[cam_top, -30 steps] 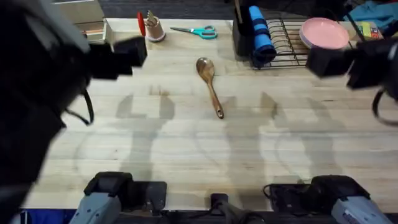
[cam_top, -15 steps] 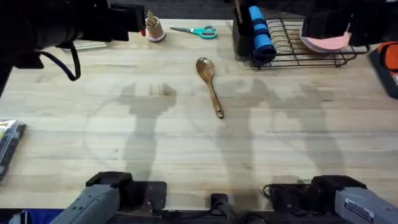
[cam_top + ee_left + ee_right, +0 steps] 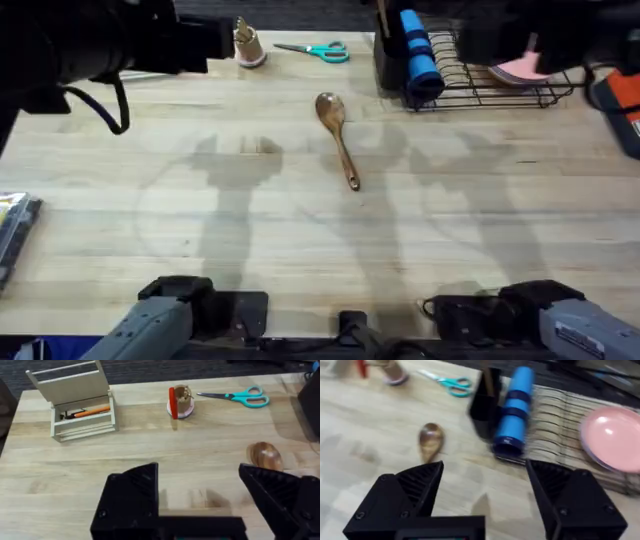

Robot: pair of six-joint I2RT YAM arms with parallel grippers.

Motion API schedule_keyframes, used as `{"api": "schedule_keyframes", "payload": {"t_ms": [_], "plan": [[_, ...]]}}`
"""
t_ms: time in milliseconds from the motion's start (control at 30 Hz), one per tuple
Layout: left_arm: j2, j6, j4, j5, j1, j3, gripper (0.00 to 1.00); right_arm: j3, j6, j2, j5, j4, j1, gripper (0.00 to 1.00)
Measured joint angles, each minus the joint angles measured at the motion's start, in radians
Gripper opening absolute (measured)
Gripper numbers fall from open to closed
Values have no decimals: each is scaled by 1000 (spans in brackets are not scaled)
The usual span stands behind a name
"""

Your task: Pick up the spoon on the table one by one and put them onto the rack

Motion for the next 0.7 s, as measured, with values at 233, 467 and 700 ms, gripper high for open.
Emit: {"api": "schedule_keyframes", "payload": {"t_ms": [233,467,700], "plan": [[15,0,-57,-12,0,0,993,2,0,117,-7,57,186,992],[40,0,-90,-16,0,0,993,2,0,238,-8,59,322,992],[40,0,-95,-18,0,0,993,2,0,268,-8,57,405,992]]}}
